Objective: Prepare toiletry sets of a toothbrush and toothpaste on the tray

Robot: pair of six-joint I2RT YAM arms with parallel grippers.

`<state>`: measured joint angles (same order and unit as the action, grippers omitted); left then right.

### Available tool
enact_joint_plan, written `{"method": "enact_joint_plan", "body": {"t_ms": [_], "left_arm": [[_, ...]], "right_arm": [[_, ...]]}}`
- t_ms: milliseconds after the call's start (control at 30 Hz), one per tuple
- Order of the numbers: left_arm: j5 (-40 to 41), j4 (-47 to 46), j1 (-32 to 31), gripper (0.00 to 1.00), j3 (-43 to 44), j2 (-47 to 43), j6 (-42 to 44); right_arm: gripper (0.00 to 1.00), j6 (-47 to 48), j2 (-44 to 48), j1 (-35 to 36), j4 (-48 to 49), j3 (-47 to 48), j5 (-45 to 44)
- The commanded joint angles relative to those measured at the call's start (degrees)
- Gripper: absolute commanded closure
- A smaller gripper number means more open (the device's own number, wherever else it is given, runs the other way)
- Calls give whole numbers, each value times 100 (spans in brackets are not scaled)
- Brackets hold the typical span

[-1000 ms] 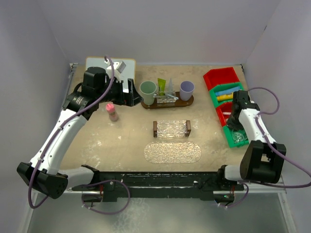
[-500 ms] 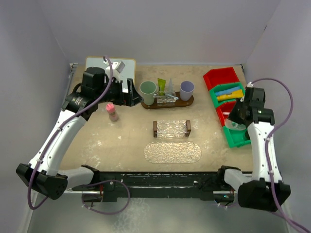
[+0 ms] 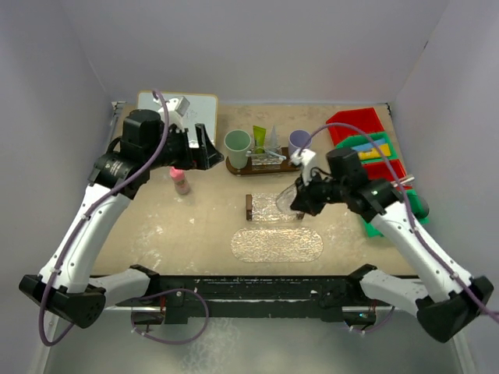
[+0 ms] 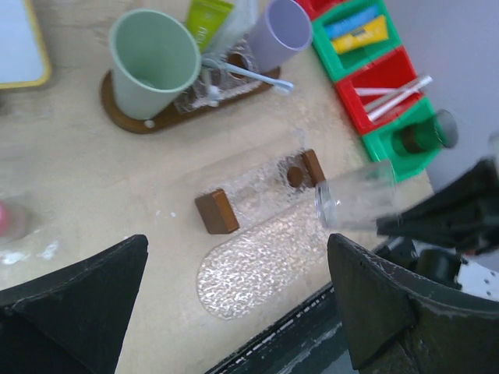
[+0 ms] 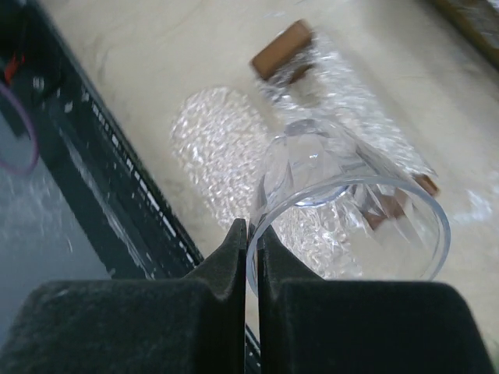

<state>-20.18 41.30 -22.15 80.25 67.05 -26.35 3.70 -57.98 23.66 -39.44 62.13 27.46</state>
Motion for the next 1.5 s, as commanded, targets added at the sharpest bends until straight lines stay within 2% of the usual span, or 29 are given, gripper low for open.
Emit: {"method": "enact_joint_plan", "body": {"t_ms": [0, 200, 367, 500, 667, 1333, 1467], "left_arm": [[1484, 497, 32, 7, 555, -337, -180], [3279, 1079, 31, 7, 816, -835, -305], [4214, 1152, 36, 7, 931, -1295, -308], [4695, 1179, 31, 7, 992, -1499, -244], [4787, 1188, 36, 7, 985, -1523, -166], [4498, 1095, 31, 7, 851, -1325, -178], [4488, 1103, 29, 7, 861, -1316, -160]], "right_arm": [[100, 945, -587, 1373, -85, 402, -804], [100, 1300, -2208, 2982, -314, 1230, -1836], [100, 1205, -2951, 3530, -3, 1474, -1885], [100, 1477, -3448, 3957, -210, 1705, -1742], [100, 1644, -3824, 4235, -326, 1822, -1670], [100, 1581, -4189, 4487, -498, 1761, -1930], [93, 1584, -4219, 4489, -511, 1771, -2120]]}}
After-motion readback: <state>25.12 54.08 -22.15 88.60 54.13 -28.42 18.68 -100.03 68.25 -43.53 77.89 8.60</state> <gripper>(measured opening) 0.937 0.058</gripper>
